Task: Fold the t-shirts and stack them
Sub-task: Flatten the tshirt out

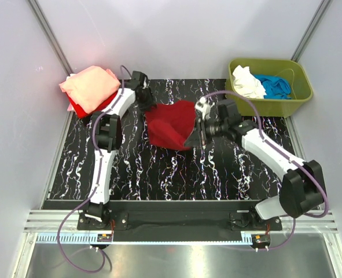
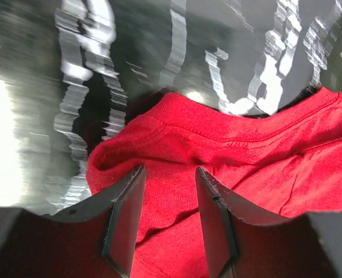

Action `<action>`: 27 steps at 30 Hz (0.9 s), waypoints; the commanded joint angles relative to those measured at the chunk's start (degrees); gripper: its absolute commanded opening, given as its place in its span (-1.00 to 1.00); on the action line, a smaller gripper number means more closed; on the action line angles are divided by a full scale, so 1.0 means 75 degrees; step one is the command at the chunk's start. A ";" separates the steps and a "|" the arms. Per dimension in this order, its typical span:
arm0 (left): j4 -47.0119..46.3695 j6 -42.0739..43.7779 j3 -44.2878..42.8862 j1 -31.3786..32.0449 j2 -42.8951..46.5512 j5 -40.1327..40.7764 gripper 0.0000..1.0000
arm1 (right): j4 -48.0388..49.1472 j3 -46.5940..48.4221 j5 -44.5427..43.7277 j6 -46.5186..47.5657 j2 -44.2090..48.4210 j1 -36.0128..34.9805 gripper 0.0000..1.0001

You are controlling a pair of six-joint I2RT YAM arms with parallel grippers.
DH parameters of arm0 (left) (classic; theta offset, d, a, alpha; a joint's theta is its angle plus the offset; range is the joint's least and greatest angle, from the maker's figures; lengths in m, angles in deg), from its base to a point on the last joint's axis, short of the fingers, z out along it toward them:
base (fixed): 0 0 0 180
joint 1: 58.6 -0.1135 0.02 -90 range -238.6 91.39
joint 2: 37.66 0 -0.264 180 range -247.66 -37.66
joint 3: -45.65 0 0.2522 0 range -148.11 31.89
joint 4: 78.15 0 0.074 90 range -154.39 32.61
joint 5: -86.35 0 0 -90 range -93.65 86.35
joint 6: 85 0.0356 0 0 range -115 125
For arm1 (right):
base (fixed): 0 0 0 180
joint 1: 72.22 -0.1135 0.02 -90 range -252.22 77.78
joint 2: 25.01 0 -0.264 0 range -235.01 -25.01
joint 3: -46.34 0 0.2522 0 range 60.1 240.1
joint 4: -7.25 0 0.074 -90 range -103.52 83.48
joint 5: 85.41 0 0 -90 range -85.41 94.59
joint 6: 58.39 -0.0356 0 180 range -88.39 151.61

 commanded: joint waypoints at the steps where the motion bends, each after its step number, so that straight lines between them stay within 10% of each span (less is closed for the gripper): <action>1: 0.0530 0.0502 -0.0199 -0.0088 -0.0092 -0.0342 -0.04 | -0.0658 -0.0883 -0.0294 0.0397 0.0096 -0.0525 -0.22; 4: 0.0412 0.0714 0.0140 -0.0077 0.0153 -0.0565 0.01 | -0.1592 -0.0969 -0.2785 0.0034 0.0003 -0.0994 0.53; 15: 0.0634 0.1335 0.1242 0.0099 0.2214 0.0102 0.20 | -0.1771 -0.0114 -0.4331 -0.1220 0.0097 -0.0971 0.72; 27: -0.1040 0.1464 0.5495 0.0228 0.5005 -0.1383 0.34 | -0.2580 0.0065 -0.5573 -0.1887 -0.1299 -0.0749 0.62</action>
